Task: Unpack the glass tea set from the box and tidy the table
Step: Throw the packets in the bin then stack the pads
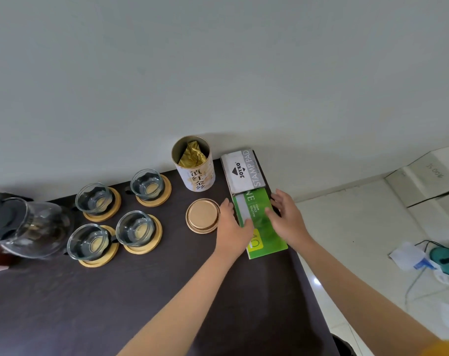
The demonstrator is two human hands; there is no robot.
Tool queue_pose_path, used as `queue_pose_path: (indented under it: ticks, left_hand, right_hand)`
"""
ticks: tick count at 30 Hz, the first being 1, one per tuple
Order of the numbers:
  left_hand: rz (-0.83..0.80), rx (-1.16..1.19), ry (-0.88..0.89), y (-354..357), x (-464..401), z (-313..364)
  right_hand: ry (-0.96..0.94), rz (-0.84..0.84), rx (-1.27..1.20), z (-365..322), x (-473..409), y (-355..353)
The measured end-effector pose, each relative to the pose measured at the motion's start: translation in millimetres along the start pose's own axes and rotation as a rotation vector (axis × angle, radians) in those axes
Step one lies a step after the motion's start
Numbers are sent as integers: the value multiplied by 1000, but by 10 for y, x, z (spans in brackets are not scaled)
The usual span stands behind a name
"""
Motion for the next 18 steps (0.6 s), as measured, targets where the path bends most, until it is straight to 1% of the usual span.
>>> queue_pose_path:
  ticks: [3,6,8,11,14,18]
  left_hand:
    - [-19,-55,38,211,417,-211]
    - [-64,-145,32,379,709,-410]
    - [-61,-219,57,406,772,-448]
    - [-9,-353,128,349,686,-377]
    - [-39,-463,131,346,642,-318]
    - [-94,-511,145,306,611,-275]
  right_hand:
    - [-70,15,49,209,477,-42]
    - [-134,31,149,354,848,-54]
    - [-195,62,240,385,967,-62]
    - [-332,151,367,310,983,-57]
    - [-315,204,411,267,955,-38]
    - [-267,128,459,247,920,11]
Point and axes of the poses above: each hand's wrist, its own x-axis away from the middle knuckle, its own y-axis out of the palm, z = x × y, the point moved 9 cm from there along -x, towards the middle knuckle, and after that the axes turned 7 degrees about -z, right-handed, at the moved point
